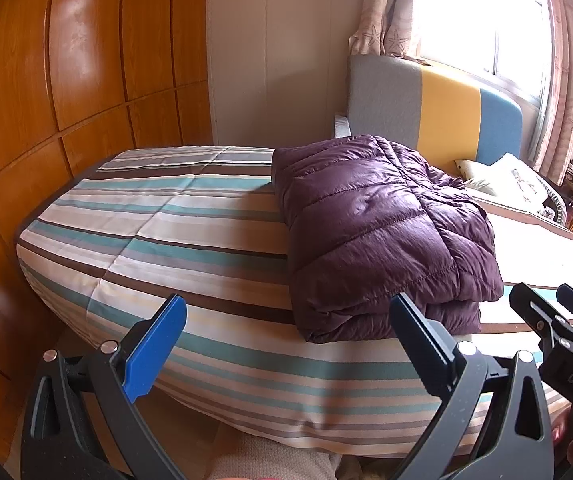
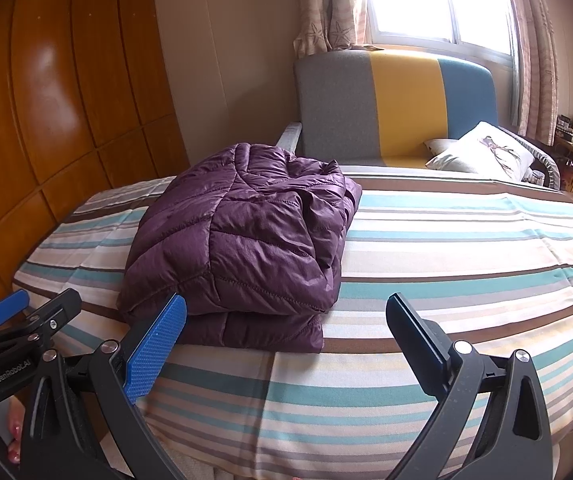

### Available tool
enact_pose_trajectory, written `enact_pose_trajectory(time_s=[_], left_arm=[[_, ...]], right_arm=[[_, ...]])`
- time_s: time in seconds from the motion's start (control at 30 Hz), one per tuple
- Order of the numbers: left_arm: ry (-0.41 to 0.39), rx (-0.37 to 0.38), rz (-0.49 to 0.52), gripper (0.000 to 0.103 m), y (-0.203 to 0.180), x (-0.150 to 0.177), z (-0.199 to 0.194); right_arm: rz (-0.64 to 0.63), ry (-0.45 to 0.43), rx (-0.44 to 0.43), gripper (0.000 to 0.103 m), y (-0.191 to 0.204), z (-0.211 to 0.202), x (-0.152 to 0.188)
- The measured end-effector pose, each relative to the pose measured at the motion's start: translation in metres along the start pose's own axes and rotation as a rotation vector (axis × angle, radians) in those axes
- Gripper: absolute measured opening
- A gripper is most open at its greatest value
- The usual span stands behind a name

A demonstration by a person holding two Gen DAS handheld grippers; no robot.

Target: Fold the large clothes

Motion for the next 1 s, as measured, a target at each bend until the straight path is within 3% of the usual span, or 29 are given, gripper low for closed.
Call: enact_pose_trajectory(time_s=[0.6, 0.8, 1.0], left_arm=[[-0.048, 0.001, 0.062, 0.101, -0.009, 0.0, -0.008], [-0.028, 0.011, 0.056, 0.101, -0.009, 0.0, -0.006], [0.046, 0.023, 0.045, 0.101, -0.005, 0.002, 0.009]], right_arm=[[0.004, 0.013, -0.005, 0.1, -0.002, 0.001, 0.001], [0.009, 0.014, -0.007, 0.1, -0.002, 0.003, 0.001], [0.01, 0.026, 0.0, 0.1, -0.005, 0.01, 0.002]])
Point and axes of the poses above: each gripper's, at about its wrist camera, not at the fingertips, and z roughly the way its jaws point, y to its left, x to its underside, the point moved 2 cm from there along z, roughly the way its jaws point, and after that the axes turned 5 degrees about x, right-handed, at the moved point
